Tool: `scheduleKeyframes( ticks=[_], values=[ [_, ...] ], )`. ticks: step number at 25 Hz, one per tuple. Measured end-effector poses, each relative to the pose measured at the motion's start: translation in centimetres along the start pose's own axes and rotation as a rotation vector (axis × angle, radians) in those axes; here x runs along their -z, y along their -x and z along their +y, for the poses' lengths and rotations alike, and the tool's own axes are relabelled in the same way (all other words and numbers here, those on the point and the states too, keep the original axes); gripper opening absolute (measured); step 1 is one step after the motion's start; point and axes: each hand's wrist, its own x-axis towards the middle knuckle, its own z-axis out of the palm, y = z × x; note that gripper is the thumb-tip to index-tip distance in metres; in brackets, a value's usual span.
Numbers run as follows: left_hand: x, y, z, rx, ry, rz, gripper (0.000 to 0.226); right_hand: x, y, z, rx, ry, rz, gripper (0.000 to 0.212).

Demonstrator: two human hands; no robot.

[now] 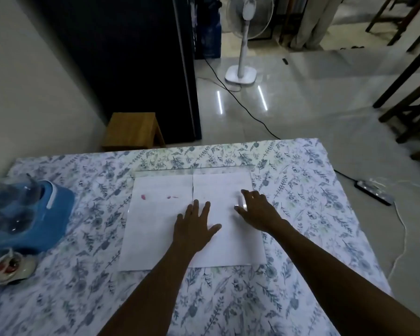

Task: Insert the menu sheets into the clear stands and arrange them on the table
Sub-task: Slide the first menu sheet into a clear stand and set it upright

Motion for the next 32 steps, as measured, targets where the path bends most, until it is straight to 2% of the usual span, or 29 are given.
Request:
scheduleKeyframes(
  ticks=[3,7,17,22,25,28,32],
  values=[
    [-2.3,0.7,-0.4,0.028,-0.018,0.048,0.092,-0.1,-0.1,0.9,-0.087,-0.059,0.068,0.060],
    [-4.6,1.9,0.6,0.034,0.026,0.070,0.100,-1.4,1.6,1.6,-0.211,-0.125,0.054,0.052],
    [-7.1,5.9,2.9,0.043,0.092,0.033,0.103,-5.8,8.4,1.5,-0.419,-0.423,0.330,0.018],
    [-9.1,9.8,3.9,0.052,0.102,0.070,0.113,-7.7,12.5,0.6,-0.497,-0.566,0.350,0.023],
    [-9.3,10.9,4.1,0.047,0.106,0.012,0.128,-6.1,13.6,0.2,-0.580,-0.781,0.245,0.004],
    [-9.2,11.9,4.2,0.062,0.109,-0.069,0.137,-5.9,14.2,-0.3,-0.600,-0.815,0.216,0.030],
    [-9.4,15.3,4.3,0.077,0.116,-0.133,0.135,-7.7,17.5,-1.0,-0.601,-0.775,0.220,0.029]
  ],
)
